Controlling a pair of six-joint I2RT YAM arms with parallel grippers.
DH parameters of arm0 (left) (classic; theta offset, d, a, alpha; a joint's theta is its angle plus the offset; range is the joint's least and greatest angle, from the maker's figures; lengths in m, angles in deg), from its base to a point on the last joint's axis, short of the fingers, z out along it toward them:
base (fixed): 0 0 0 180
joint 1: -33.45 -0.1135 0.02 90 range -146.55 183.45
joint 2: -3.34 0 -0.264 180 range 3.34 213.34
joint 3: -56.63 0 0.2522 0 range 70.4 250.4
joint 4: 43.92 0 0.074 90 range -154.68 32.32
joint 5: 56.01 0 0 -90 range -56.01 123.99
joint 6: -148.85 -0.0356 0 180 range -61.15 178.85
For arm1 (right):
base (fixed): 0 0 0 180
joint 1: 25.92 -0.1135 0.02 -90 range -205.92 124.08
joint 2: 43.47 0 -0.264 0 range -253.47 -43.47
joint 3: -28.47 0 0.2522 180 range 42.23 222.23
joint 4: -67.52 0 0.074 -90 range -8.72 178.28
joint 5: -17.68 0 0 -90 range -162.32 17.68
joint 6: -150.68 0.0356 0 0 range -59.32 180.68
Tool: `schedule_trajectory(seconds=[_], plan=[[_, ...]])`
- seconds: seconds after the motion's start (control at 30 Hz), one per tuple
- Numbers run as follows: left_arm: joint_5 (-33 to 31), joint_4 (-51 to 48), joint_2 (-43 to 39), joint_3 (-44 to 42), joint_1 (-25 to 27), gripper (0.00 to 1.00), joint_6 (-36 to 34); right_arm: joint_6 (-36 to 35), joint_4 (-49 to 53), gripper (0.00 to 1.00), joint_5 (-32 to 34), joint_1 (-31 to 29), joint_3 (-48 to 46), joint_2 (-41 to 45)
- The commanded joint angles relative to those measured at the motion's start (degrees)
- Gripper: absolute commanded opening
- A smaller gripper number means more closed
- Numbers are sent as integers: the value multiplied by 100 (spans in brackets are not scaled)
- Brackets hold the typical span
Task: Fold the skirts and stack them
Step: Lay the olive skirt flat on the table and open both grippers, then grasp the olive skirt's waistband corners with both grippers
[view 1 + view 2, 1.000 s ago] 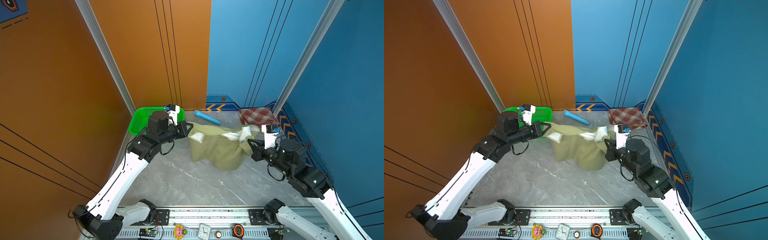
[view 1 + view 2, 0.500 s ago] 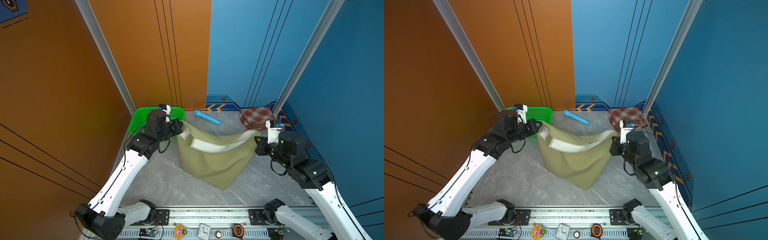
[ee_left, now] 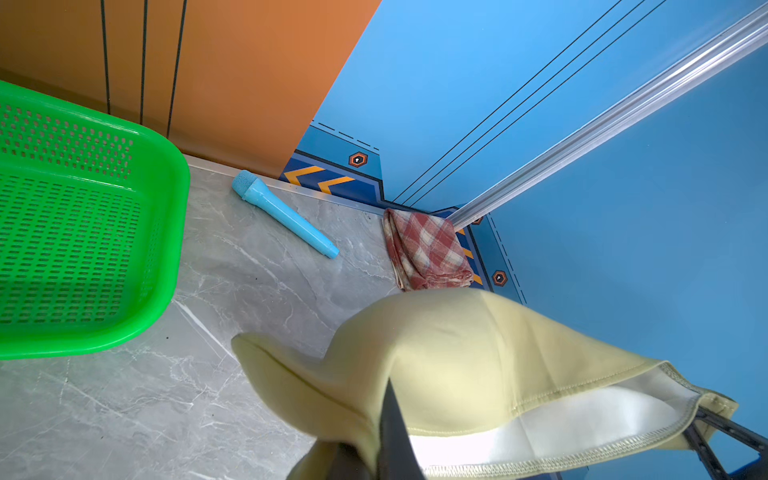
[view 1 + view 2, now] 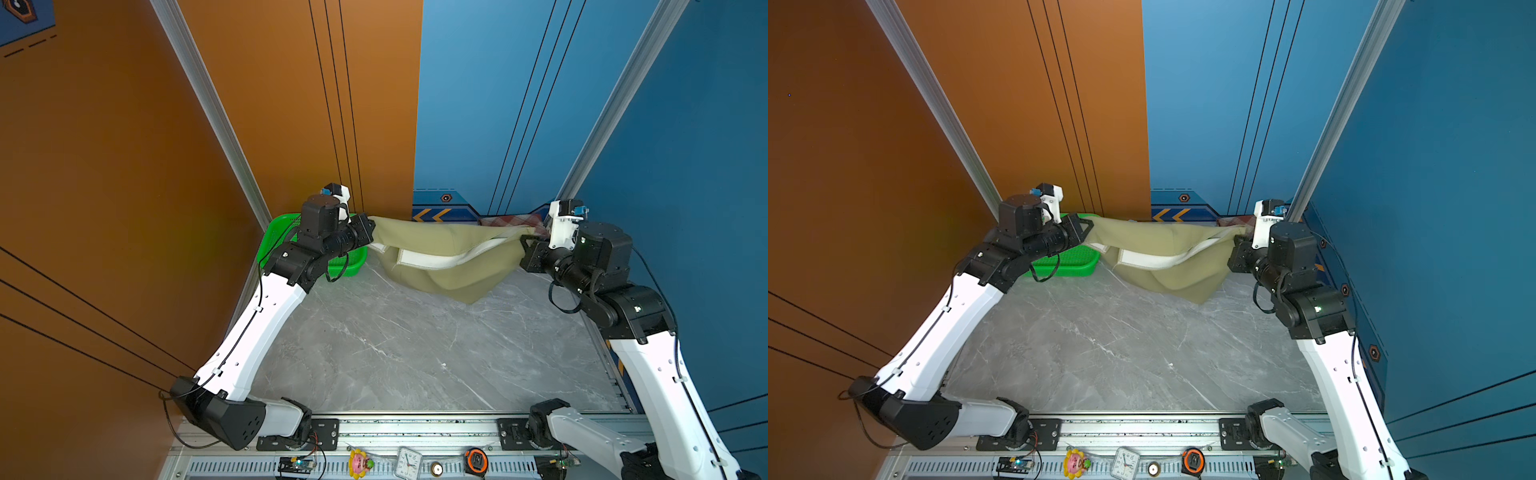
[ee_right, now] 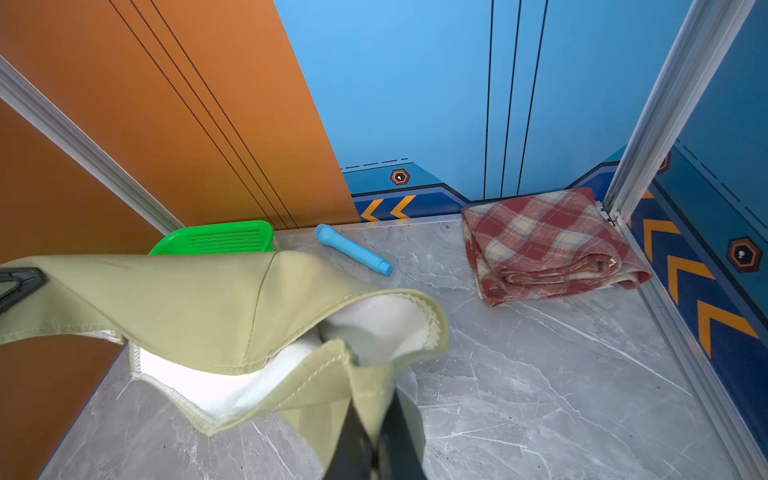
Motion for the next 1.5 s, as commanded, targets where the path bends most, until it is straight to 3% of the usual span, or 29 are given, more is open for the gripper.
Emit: schedule_trajectory(seconds=[0.0,0.03,0.07,0.1,0.13,0.17,0.23,0.33,0.5,0.7,0.87,0.93,1.07,1.47], plan=[[-130,-79,-683,-1042,219,0,10,111,430,0,-115,-225,-668,641],[-209,-80,-930,-1558,332,0,67,218,570,9,-120,-312,-998,919],[-239,-80,-1125,-1999,417,1,127,290,713,30,-175,-375,-1251,1126],[-249,-88,-1374,-2512,486,12,224,371,878,68,-224,-430,-1540,1379],[-283,-100,-1624,-3093,526,33,348,468,1030,96,-229,-475,-1792,1618],[-319,-149,-1834,-3478,520,50,420,556,1133,100,-185,-490,-1969,1758],[-475,-396,-2189,-3993,458,69,432,639,1251,100,-181,-482,-2184,2013],[-574,-752,-2291,-4053,269,82,276,688,1280,100,-126,-451,-2158,1941],[-673,-901,-1752,-3695,78,84,31,736,1174,100,-25,-375,-2014,1285],[-742,-624,-713,-3266,270,85,-77,1006,983,100,-334,49,-2056,269],[-812,-421,179,-2931,395,85,-217,1213,101,100,-645,178,-2355,-589],[-814,-418,556,-2689,417,91,-306,1301,-331,100,-709,199,-2404,-1040],[-867,-398,1125,-2355,415,92,-440,1236,-991,99,-889,254,-2329,-1945],[-912,-317,3062,-833,257,97,-715,721,-1968,78,-1030,485,-1421,-4233]])
